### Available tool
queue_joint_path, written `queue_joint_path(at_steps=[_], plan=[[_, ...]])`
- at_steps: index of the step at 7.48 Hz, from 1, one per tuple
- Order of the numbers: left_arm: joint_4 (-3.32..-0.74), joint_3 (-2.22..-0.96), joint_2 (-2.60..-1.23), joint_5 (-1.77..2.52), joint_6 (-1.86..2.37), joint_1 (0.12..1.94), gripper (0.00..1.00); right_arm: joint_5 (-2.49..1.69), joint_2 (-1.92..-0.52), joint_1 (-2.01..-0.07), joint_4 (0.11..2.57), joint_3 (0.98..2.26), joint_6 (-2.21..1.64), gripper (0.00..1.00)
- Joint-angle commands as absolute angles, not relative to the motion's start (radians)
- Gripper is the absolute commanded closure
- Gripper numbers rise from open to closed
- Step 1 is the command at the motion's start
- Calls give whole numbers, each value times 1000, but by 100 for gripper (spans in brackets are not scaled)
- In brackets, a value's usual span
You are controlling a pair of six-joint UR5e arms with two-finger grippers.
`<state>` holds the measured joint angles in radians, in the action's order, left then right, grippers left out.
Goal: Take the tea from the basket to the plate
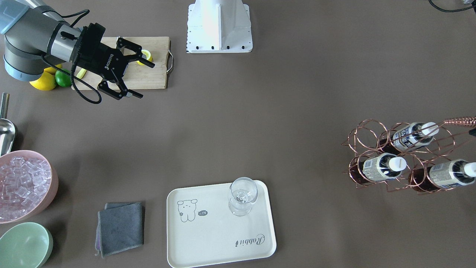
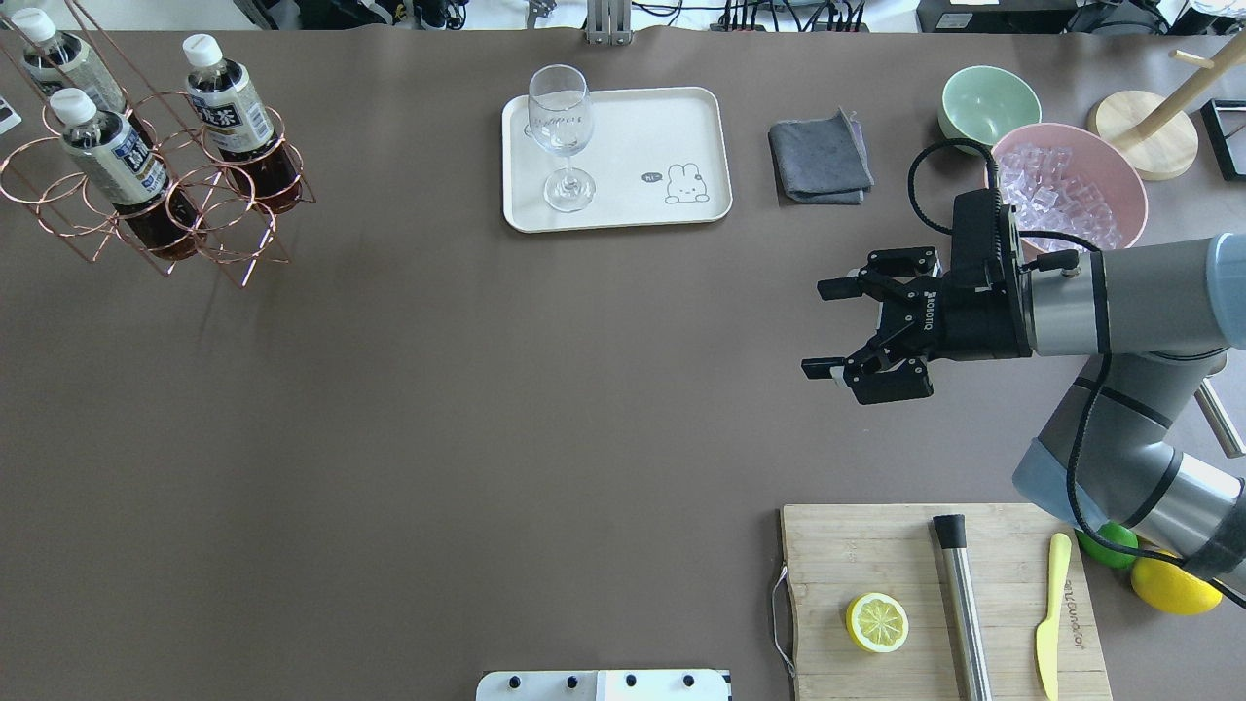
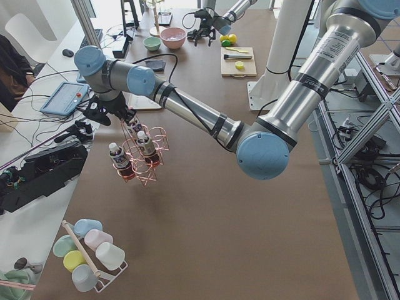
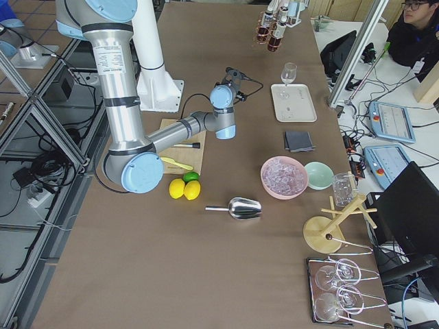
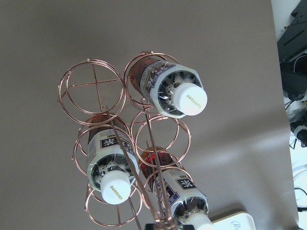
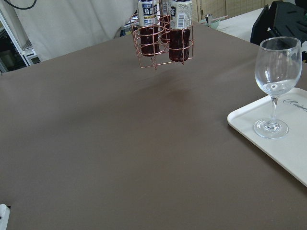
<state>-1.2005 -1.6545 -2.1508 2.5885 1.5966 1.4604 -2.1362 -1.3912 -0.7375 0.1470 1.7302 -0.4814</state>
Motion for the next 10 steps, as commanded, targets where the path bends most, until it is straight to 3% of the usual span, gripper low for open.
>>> queue_joint_path(at_steps=[1, 4, 8, 10], plan=[[-1198, -1754, -2178, 2585, 1783, 1393, 100, -2167, -1404, -736, 146, 1729, -489, 0], [-1265, -1789, -2212, 2583, 1975, 1336, 100, -2177, -1405, -736, 147, 1727, -489, 0], [-1281, -1761, -2388, 2454, 2199, 1194, 100, -2217, -1417, -736, 147, 1727, -489, 0], [-1279, -1769, -2410, 2421, 2236, 1146, 100, -2235, -1425, -738, 147, 1727, -489, 0]])
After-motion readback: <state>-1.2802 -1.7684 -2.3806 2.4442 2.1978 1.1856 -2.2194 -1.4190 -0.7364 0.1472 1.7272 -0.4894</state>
